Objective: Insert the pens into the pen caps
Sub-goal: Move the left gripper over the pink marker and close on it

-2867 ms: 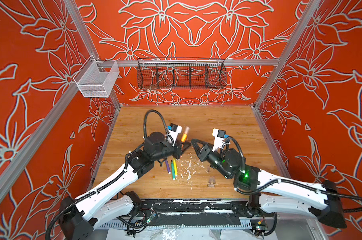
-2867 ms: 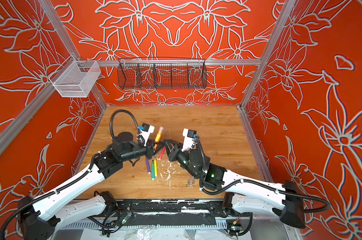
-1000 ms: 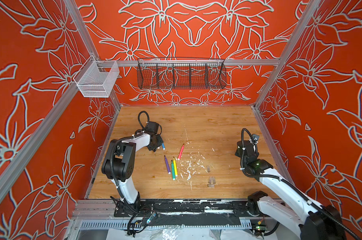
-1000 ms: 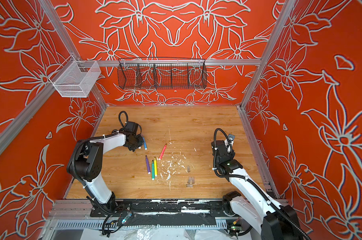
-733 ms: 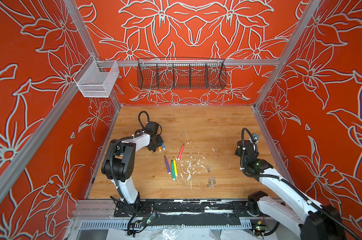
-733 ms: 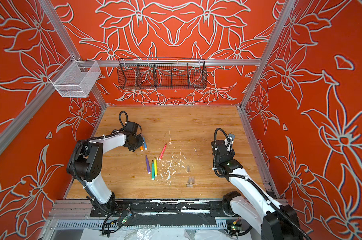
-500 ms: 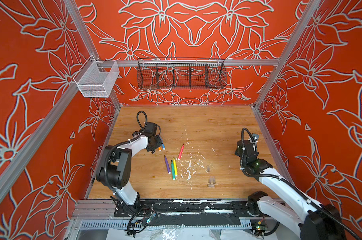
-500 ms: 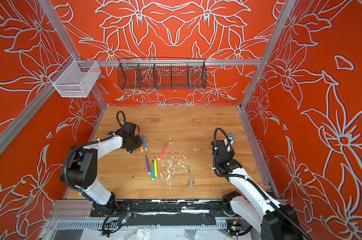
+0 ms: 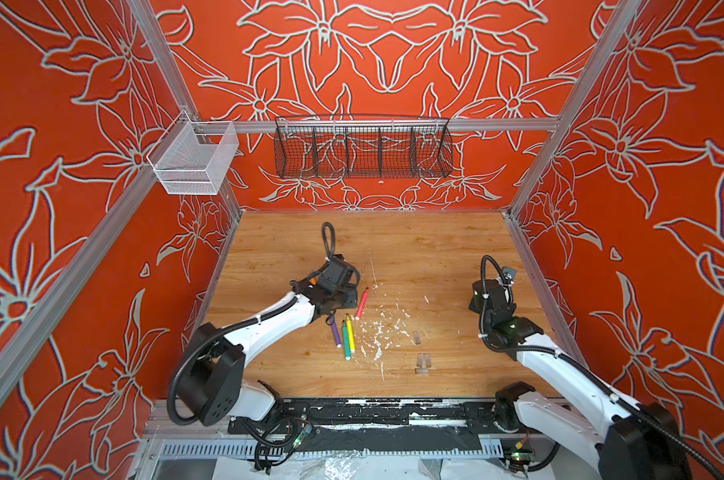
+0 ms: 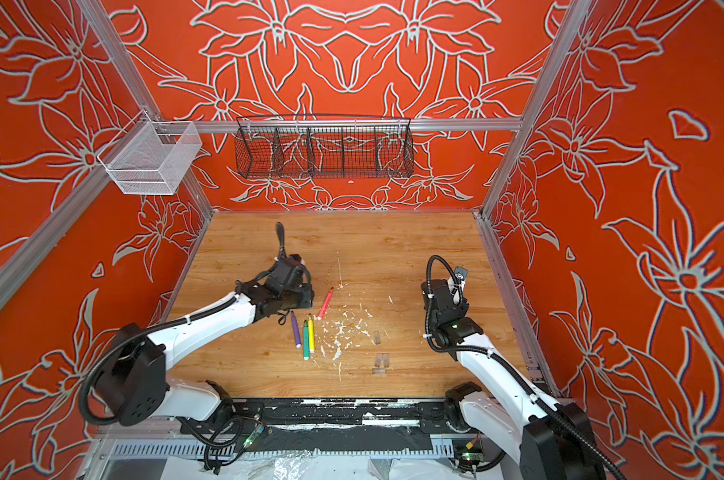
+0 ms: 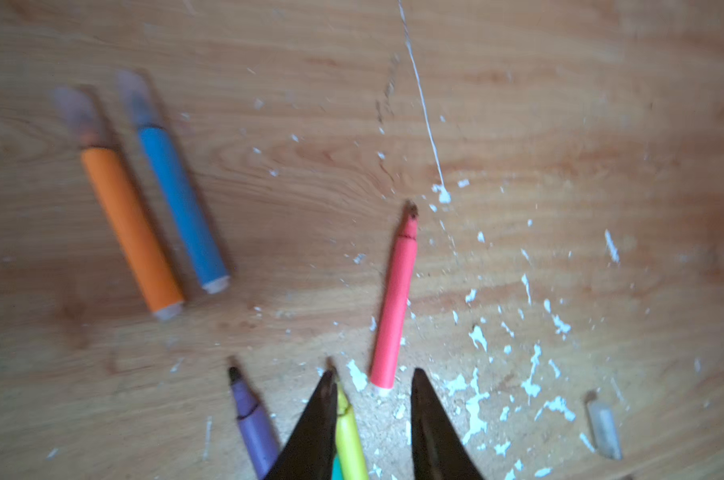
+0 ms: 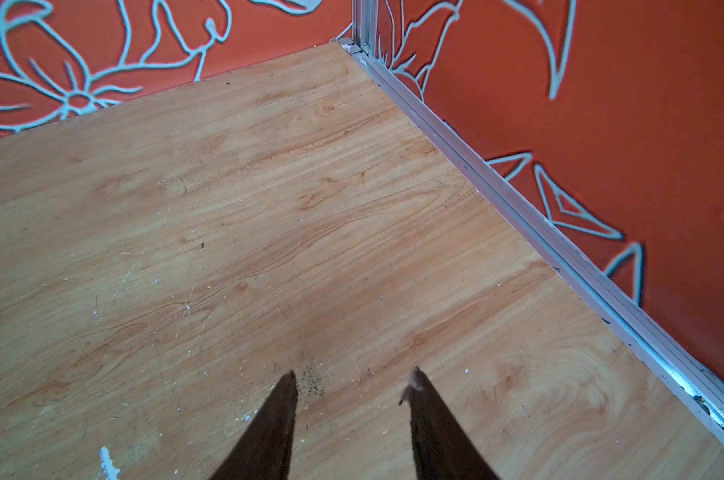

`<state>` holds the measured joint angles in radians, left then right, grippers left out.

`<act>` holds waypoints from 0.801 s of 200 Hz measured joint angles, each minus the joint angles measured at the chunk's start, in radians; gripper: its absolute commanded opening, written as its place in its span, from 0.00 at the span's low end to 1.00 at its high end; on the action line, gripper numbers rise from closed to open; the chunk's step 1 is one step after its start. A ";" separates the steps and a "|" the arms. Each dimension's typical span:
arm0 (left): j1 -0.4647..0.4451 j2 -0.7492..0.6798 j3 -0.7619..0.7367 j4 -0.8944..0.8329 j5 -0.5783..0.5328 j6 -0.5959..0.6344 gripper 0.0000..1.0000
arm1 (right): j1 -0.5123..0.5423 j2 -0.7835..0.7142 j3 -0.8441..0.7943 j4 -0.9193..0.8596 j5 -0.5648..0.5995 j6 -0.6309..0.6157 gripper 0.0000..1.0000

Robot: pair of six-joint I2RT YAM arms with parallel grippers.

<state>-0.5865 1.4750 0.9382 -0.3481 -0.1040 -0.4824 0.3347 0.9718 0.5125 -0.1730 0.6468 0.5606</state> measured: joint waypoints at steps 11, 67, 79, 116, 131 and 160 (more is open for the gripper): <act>-0.021 0.067 0.035 -0.028 0.008 0.025 0.29 | 0.000 0.006 0.000 0.000 0.000 0.000 0.46; -0.050 0.206 0.159 -0.139 -0.055 0.082 0.32 | 0.000 0.020 0.000 0.000 -0.001 0.000 0.46; -0.051 0.206 0.164 -0.150 -0.052 0.092 0.34 | 0.000 0.020 0.000 0.000 -0.001 0.000 0.46; -0.053 0.206 0.167 -0.170 -0.032 0.116 0.37 | 0.000 0.020 0.000 0.000 -0.002 0.000 0.46; -0.054 0.211 0.171 -0.180 -0.023 0.123 0.38 | 0.000 0.020 0.000 0.000 -0.002 0.000 0.46; -0.055 0.254 0.204 -0.197 0.004 0.134 0.37 | 0.000 0.020 0.000 0.000 -0.002 0.000 0.46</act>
<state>-0.6418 1.7290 1.1419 -0.5453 -0.0998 -0.3481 0.3347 0.9916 0.5125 -0.1734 0.6449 0.5606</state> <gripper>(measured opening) 0.374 0.459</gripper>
